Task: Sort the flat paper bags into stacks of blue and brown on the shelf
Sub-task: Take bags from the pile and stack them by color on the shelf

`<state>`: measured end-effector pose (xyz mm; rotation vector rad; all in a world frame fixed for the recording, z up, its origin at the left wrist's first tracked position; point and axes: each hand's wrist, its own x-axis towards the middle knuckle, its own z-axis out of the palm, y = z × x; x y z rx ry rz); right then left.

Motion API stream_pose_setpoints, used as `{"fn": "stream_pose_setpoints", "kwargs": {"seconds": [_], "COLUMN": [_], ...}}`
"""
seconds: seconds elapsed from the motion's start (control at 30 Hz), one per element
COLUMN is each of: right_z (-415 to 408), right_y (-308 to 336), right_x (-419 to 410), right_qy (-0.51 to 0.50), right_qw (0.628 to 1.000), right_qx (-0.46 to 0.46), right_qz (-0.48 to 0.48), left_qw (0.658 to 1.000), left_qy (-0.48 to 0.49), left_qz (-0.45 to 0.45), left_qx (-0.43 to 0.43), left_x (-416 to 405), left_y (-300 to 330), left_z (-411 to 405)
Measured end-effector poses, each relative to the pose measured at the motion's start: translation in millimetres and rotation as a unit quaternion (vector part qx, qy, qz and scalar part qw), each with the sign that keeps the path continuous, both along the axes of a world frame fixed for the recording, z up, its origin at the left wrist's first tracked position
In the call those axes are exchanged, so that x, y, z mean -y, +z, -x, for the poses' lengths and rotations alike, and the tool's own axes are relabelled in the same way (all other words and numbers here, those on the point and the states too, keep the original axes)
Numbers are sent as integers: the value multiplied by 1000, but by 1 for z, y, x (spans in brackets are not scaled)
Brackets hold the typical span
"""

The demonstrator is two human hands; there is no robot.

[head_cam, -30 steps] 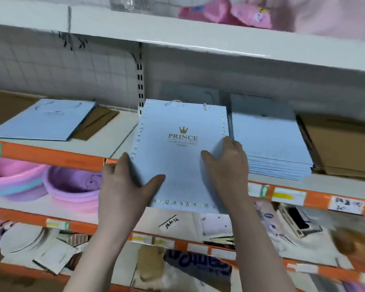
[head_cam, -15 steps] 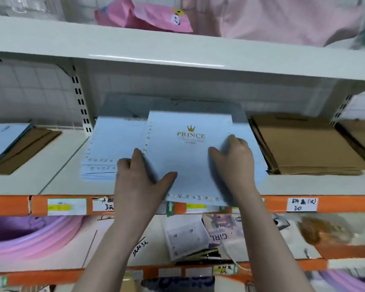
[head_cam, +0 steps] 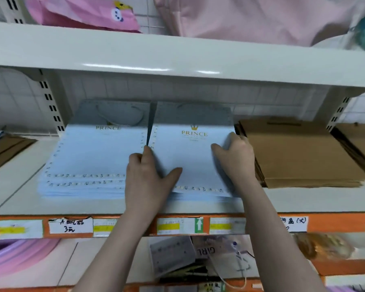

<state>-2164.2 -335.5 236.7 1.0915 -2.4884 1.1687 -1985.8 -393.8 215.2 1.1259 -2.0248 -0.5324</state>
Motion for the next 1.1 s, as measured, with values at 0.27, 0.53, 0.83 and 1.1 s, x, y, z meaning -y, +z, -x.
{"fn": "stream_pose_setpoints", "kwargs": {"seconds": [0.27, 0.53, 0.83, 1.1], "right_z": [47, 61, 62, 61], "right_y": [11, -2, -23, -26], "right_x": [8, 24, 19, 20], "right_qy": [31, 48, 41, 48], "right_qw": [999, 997, 994, 991], "right_qx": [7, 5, -37, -47], "right_qz": [-23, -53, -89, -113], "left_qw": [998, 996, 996, 993], "left_qy": [56, 79, 67, 60], "left_qz": [23, -4, -11, -13], "left_qx": [18, 39, 65, 98], "left_x": [-4, 4, -3, 0], "left_y": [0, -9, -25, -25], "left_z": [45, 59, 61, 61]}}
